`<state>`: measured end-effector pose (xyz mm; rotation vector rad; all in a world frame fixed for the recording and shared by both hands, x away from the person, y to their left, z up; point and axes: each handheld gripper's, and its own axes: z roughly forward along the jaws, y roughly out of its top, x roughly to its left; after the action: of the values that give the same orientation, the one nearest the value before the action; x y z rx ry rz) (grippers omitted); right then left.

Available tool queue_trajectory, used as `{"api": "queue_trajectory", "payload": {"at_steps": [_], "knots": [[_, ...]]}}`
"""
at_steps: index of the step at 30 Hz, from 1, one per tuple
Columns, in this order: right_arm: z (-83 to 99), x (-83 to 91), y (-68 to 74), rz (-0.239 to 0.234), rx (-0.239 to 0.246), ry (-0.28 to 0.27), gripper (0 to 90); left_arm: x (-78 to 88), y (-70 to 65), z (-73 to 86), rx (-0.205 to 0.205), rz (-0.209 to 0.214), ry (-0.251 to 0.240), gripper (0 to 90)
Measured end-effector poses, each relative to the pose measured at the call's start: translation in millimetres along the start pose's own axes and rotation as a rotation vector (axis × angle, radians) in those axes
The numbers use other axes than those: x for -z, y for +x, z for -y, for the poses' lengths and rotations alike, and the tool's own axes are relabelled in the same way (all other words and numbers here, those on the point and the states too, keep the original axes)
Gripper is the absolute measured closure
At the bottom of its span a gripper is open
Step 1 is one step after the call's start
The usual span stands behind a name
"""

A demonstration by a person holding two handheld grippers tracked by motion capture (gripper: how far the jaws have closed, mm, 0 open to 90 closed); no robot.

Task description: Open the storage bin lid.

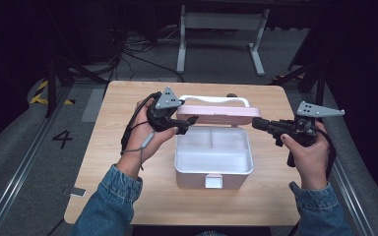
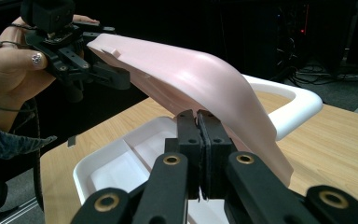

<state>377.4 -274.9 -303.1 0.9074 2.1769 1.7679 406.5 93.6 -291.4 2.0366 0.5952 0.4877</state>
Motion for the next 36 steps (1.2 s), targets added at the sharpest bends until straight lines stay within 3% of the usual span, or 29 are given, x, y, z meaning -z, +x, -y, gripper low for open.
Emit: {"api": "queue_trajectory", "payload": {"at_steps": [7, 16, 26, 36], "knots": [[0.1, 0.8, -0.2, 0.001, 0.001, -0.001, 89.3, -2.7, -0.6, -2.4, -0.03, -0.01, 0.015, 50.2], [0.4, 3.1, 1.6, 0.002, -0.002, 0.002, 87.8, -1.0, 3.6, -2.0, 0.006, -0.011, 0.003, 60.4], [2.3, 14.2, 3.4, 0.028, -0.004, -0.003, 84.6, -2.2, 7.1, -4.1, 0.02, -0.003, 0.005, 62.4], [7.4, 29.4, 3.6, 0.098, 0.001, 0.003, 82.9, -3.6, 14.0, -10.2, 0.019, 0.002, 0.028, 62.9]]}}
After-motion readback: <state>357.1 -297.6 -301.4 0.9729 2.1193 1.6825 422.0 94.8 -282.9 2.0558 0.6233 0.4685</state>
